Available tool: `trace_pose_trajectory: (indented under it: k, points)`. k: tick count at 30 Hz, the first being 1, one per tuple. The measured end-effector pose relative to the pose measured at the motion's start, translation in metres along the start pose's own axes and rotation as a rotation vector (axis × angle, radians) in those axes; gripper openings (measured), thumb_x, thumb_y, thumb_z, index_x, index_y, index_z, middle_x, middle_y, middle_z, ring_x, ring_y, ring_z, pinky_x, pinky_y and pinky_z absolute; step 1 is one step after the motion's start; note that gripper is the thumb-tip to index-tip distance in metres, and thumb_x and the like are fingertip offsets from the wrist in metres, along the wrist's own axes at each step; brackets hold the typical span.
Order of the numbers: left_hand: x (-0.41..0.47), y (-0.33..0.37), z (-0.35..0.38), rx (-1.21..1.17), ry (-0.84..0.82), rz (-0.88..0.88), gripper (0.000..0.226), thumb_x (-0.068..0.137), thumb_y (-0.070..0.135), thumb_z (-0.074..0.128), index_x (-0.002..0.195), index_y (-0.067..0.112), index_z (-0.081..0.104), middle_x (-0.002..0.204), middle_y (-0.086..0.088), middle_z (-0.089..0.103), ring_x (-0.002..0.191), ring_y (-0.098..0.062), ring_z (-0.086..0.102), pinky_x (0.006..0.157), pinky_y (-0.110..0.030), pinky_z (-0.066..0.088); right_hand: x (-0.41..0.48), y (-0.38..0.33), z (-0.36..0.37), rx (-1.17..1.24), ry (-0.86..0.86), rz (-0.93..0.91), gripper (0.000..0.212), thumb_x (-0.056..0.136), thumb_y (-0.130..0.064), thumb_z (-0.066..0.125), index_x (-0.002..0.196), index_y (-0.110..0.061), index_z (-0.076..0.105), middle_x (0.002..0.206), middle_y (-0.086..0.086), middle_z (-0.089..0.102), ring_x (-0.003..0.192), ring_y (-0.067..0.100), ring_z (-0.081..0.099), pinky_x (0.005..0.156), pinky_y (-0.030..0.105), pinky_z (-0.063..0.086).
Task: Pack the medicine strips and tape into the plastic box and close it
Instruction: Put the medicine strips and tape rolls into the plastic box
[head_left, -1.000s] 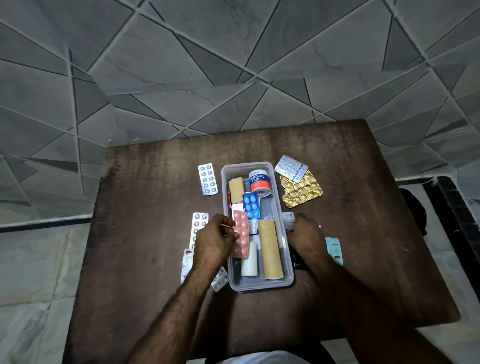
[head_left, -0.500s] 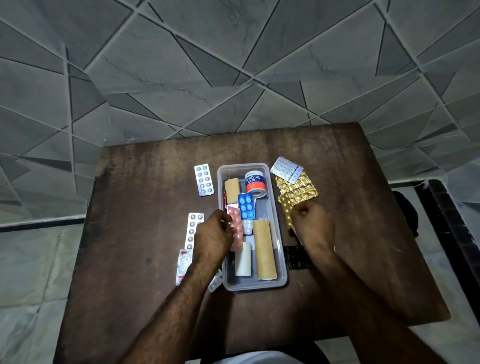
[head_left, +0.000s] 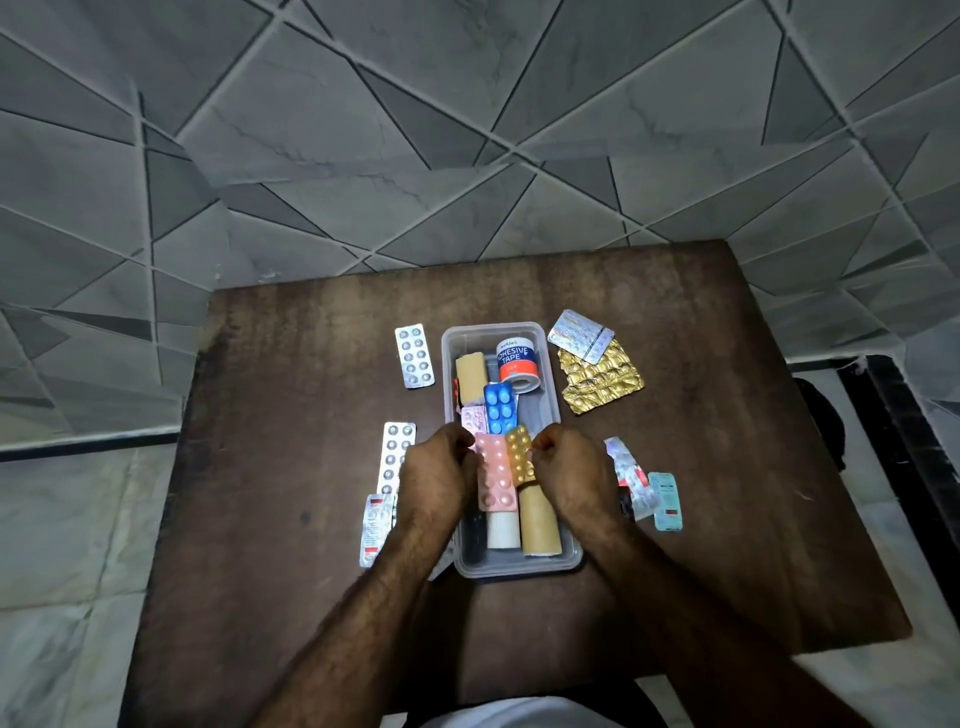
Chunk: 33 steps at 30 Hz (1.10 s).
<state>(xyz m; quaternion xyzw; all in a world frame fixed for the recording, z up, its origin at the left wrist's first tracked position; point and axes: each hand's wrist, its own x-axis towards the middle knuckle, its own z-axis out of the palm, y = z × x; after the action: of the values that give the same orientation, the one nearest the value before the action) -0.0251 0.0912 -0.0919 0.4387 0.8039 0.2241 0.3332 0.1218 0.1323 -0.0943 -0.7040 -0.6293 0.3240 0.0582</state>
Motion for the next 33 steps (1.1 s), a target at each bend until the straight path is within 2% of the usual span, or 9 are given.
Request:
trace_pose_trajectory:
  k: [5, 7, 10, 14, 18, 23, 26, 29, 33]
  points:
    - [0.012, -0.033, -0.025, -0.236, 0.218, -0.119, 0.01, 0.082, 0.022, 0.068, 0.093, 0.021, 0.069, 0.079, 0.008, 0.07, 0.069, -0.005, 0.068, 0.061, -0.016, 0.047, 0.004, 0.013, -0.026, 0.098, 0.094, -0.001, 0.019, 0.088, -0.027, 0.059, 0.102, -0.021, 0.07, 0.1, 0.0, 0.073, 0.091, 0.018, 0.066, 0.08, 0.027, 0.047]
    - [0.016, -0.053, -0.035, -0.155, 0.256, -0.196, 0.015, 0.084, 0.023, 0.068, 0.098, 0.018, 0.068, 0.087, 0.001, 0.071, 0.078, -0.014, 0.066, 0.066, -0.021, 0.043, 0.01, 0.032, -0.036, 0.09, 0.122, 0.061, 0.019, 0.088, -0.027, 0.06, 0.103, -0.02, 0.068, 0.101, 0.002, 0.072, 0.09, 0.019, 0.064, 0.081, 0.028, 0.046]
    - [0.021, -0.081, -0.035, 0.004, 0.175, -0.313, 0.03, 0.082, 0.033, 0.071, 0.102, 0.011, 0.065, 0.101, -0.01, 0.072, 0.094, -0.03, 0.066, 0.079, -0.032, 0.047, 0.018, 0.072, -0.039, -0.094, 0.069, 0.089, 0.021, 0.082, -0.026, 0.062, 0.098, -0.013, 0.062, 0.1, 0.011, 0.069, 0.093, 0.029, 0.064, 0.079, 0.033, 0.047]
    - [0.022, -0.094, -0.023, 0.175, 0.096, -0.359, 0.043, 0.075, 0.054, 0.071, 0.09, 0.015, 0.062, 0.1, -0.012, 0.067, 0.09, -0.033, 0.065, 0.075, -0.036, 0.049, 0.015, 0.098, -0.026, -0.268, -0.004, 0.149, 0.044, 0.072, -0.038, 0.07, 0.103, -0.01, 0.056, 0.104, 0.014, 0.063, 0.097, 0.033, 0.062, 0.079, 0.037, 0.047]
    - [0.021, -0.09, -0.016, 0.263, 0.114, -0.353, 0.048, 0.075, 0.055, 0.07, 0.1, 0.014, 0.061, 0.109, -0.013, 0.059, 0.098, -0.036, 0.062, 0.081, -0.041, 0.049, 0.013, 0.096, -0.016, -0.304, 0.018, 0.149, 0.05, 0.072, -0.034, 0.071, 0.112, -0.011, 0.053, 0.11, 0.014, 0.06, 0.102, 0.033, 0.06, 0.084, 0.037, 0.046]
    - [0.031, -0.095, -0.013, 0.196, 0.085, -0.377, 0.044, 0.065, 0.053, 0.073, 0.092, 0.019, 0.063, 0.098, -0.009, 0.068, 0.094, -0.033, 0.065, 0.079, -0.037, 0.054, 0.02, 0.097, -0.02, -0.176, 0.051, 0.149, 0.037, 0.07, -0.024, 0.072, 0.101, -0.011, 0.056, 0.105, 0.016, 0.066, 0.098, 0.035, 0.062, 0.082, 0.038, 0.048]
    - [0.04, -0.106, -0.012, 0.101, 0.04, -0.435, 0.045, 0.051, 0.059, 0.068, 0.077, 0.021, 0.065, 0.082, -0.004, 0.072, 0.078, -0.027, 0.068, 0.071, -0.033, 0.054, 0.022, 0.099, -0.025, -0.095, 0.085, 0.147, 0.033, 0.07, -0.019, 0.074, 0.1, -0.012, 0.062, 0.1, 0.013, 0.07, 0.094, 0.032, 0.064, 0.079, 0.035, 0.048]
    - [0.051, -0.123, -0.007, 0.036, 0.023, -0.482, 0.052, 0.04, 0.063, 0.065, 0.071, 0.022, 0.068, 0.07, 0.0, 0.072, 0.065, -0.021, 0.069, 0.065, -0.032, 0.057, 0.025, 0.099, -0.028, 0.019, 0.068, 0.227, 0.026, 0.069, -0.019, 0.077, 0.089, -0.014, 0.062, 0.087, 0.009, 0.071, 0.079, 0.026, 0.065, 0.068, 0.03, 0.048]
    - [0.039, -0.094, -0.022, -0.091, 0.065, -0.468, 0.036, 0.062, 0.036, 0.083, 0.085, 0.019, 0.062, 0.078, 0.0, 0.067, 0.075, -0.022, 0.064, 0.062, -0.028, 0.042, 0.032, 0.098, -0.036, 0.248, 0.01, 0.337, 0.023, 0.069, -0.015, 0.08, 0.077, -0.01, 0.059, 0.068, 0.003, 0.063, 0.057, 0.016, 0.056, 0.05, 0.025, 0.038]
